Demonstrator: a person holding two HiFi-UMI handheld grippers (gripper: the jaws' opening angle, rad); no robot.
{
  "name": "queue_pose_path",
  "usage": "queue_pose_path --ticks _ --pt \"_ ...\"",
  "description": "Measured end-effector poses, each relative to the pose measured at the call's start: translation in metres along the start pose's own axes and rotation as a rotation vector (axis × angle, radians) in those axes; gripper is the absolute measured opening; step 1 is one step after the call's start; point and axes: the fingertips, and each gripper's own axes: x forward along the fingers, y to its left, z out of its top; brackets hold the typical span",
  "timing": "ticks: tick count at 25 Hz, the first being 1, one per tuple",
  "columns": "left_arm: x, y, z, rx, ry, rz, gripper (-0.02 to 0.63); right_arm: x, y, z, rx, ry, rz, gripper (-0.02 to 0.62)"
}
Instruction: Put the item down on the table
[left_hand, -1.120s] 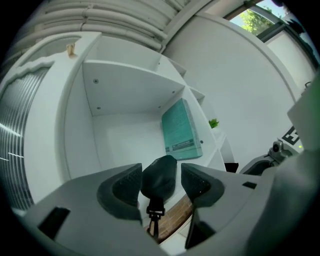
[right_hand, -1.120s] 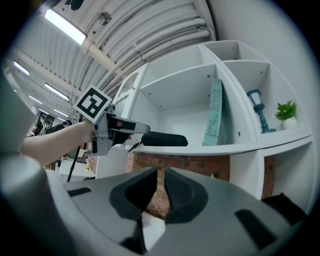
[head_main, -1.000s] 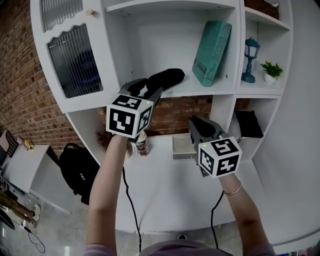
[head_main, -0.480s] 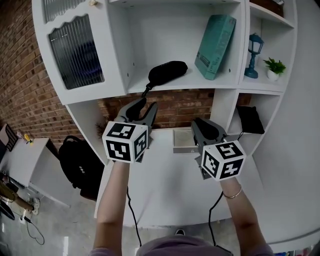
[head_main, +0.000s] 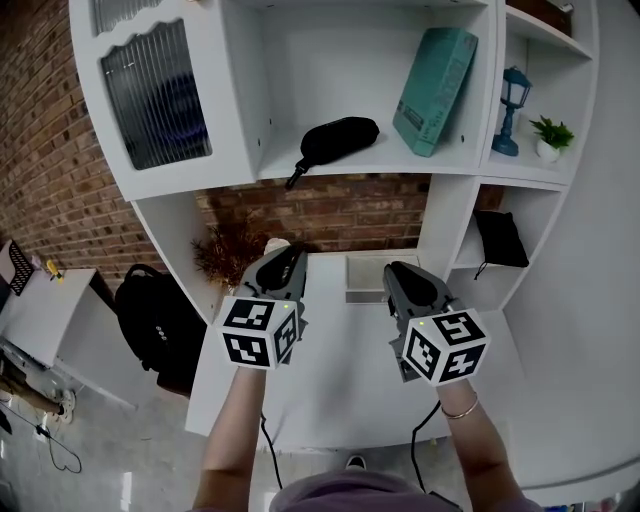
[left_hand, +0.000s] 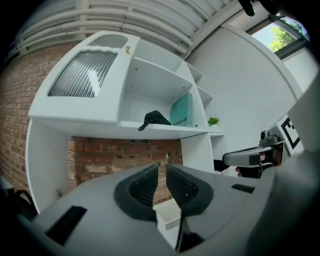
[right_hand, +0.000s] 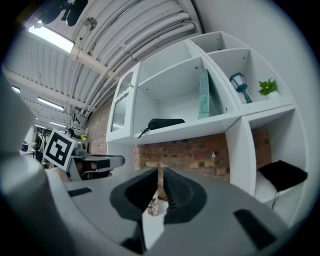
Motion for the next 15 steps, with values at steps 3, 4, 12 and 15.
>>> queue_pose_path --ticks 3,4,12,15 --pt "-0.008 -0.004 -0.020 -0.048 0.017 -0.009 0.051 -0.004 0.000 -0.011 0.039 -0.001 -0.006 0.013" --pt "-0.011 -0.005 -0.026 -0.061 0.021 -0.010 0.049 -0.006 -0.002 -0.016 0.055 0.002 -0.010 0.011" --pt "-0.032 -0.013 -0.071 -0.092 0.066 0.019 0.014 -0.022 0.003 -0.064 0.118 0.085 -0.039 0.003" --pt "-0.037 -0.016 -0.084 -0.097 0.078 0.033 0.009 -0.026 0.007 -0.075 0.113 0.105 -0.048 0.003"
